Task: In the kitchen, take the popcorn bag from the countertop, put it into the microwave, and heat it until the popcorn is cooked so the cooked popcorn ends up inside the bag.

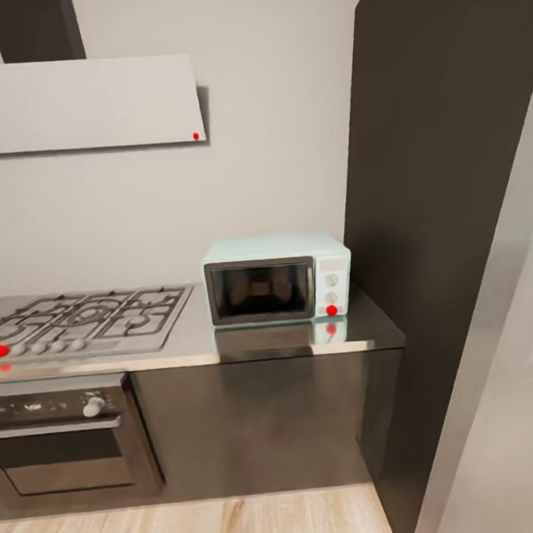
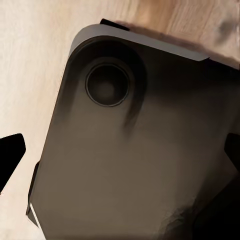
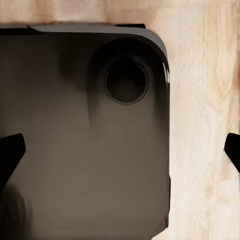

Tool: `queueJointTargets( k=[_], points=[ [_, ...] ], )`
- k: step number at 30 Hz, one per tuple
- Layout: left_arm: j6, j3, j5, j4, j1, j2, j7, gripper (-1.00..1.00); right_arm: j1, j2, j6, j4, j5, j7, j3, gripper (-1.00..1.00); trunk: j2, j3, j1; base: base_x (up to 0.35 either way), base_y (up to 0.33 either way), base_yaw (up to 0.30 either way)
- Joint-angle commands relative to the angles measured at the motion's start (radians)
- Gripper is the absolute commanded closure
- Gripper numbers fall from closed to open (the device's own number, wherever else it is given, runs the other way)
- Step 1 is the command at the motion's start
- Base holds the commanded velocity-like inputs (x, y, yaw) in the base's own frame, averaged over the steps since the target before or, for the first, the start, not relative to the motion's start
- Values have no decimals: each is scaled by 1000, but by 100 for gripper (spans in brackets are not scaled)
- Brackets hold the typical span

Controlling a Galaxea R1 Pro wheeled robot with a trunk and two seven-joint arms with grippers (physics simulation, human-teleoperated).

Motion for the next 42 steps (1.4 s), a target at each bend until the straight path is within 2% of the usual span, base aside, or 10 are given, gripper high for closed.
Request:
queueJointTargets(
  k=[1,6,7,10,13,23,42],
  points=[
    [-3,-2,6,0,0,0,1,-100,-1,0,-6,2,-5,0,1,-100,0,-1,1,312,-108,-128],
    [-5,-2,6,0,0,1,1,-100,-1,0,3,1,8,2,7,-100,0,-1,1,224,-85,-34],
    [-5,-2,6,0,0,1,1,-100,-1,0,4,1,18,2,8,-100,0,-1,1,60,-23,-4],
    [-6,-2,7,0,0,1,1,-100,-2,1,5,1,94,-2,8,-100,0,-1,1,15,-6,-1],
    [-6,-1,7,0,0,1,1,-100,-1,1,4,1,110,-1,8,-100,0,-1,1,2,-1,0],
    [-6,-1,9,0,0,1,1,-100,-2,1,2,1,111,0,7,-100,0,-1,1,0,0,140],
    [-7,4,16,1,0,2,2,-100,-1,1,6,-1,105,-3,0,-100,0,-1,1,0,0,5]
  ],
)
